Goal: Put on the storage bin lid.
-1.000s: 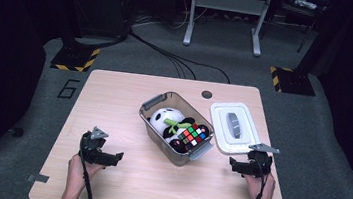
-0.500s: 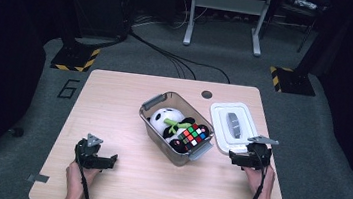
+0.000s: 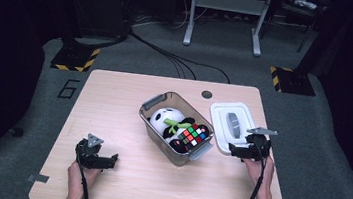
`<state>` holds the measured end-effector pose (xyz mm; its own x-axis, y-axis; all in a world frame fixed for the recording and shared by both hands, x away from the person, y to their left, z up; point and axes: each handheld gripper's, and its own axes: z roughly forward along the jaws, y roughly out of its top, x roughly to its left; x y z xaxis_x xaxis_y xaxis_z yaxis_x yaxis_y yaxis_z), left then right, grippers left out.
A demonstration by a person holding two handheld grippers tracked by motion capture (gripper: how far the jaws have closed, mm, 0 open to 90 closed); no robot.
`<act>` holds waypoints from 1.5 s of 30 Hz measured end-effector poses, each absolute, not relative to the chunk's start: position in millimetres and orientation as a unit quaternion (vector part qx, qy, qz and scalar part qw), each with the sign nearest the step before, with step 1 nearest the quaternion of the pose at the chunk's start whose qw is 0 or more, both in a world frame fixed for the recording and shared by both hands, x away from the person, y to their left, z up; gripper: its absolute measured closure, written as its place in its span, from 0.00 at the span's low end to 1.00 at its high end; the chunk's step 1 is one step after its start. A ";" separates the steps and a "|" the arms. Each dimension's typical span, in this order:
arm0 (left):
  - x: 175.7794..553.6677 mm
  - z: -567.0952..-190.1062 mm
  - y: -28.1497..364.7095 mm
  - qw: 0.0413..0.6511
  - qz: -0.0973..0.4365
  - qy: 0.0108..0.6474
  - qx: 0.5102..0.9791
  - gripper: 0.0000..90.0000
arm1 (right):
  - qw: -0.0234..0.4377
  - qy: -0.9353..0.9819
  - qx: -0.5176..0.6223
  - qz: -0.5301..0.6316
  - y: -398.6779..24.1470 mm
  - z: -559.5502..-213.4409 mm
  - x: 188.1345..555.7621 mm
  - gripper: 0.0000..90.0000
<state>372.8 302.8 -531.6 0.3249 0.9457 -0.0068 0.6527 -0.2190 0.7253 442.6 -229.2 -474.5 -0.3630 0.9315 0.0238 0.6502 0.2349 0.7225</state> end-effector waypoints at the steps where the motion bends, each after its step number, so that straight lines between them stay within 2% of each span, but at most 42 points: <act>1: 372.8 -531.6 303.0 0.323 0.227 0.534 0.748 0.00 | 0.214 0.759 0.520 0.327 -229.8 -473.8 444.2 0.00; 15: 371.9 -531.2 301.9 0.324 0.220 0.523 0.757 0.00 | 0.214 0.759 0.528 0.316 -226.3 -466.1 486.2 0.04; 18: 372.1 -531.3 301.6 0.325 0.219 0.522 0.757 0.00 | 0.216 0.757 0.531 0.313 -226.1 -466.3 498.7 0.10; 23: 371.9 -531.2 301.3 0.325 0.220 0.522 0.758 0.00 | 0.214 0.760 0.532 0.307 -220.3 -475.1 520.5 0.29; 27: 371.9 -531.1 301.3 0.325 0.219 0.520 0.759 0.00 | 0.235 0.758 0.537 0.288 -214.7 -482.1 533.7 0.46; 28: 371.9 -531.1 301.3 0.325 0.219 0.520 0.759 0.00 | 0.240 0.762 0.532 0.280 -213.7 -484.8 536.3 0.47; 34: 371.8 -531.0 301.2 0.324 0.220 0.519 0.760 0.00 | 0.221 0.764 0.542 0.271 -213.2 -498.1 542.8 0.61; 36: 371.8 -531.0 301.2 0.324 0.220 0.519 0.760 0.00 | 0.224 0.762 0.542 0.276 -213.6 -497.3 542.5 0.72; 45: 371.8 -531.0 301.1 0.324 0.220 0.519 0.759 0.00 | 0.228 0.759 0.531 0.300 -217.5 -485.3 535.5 0.74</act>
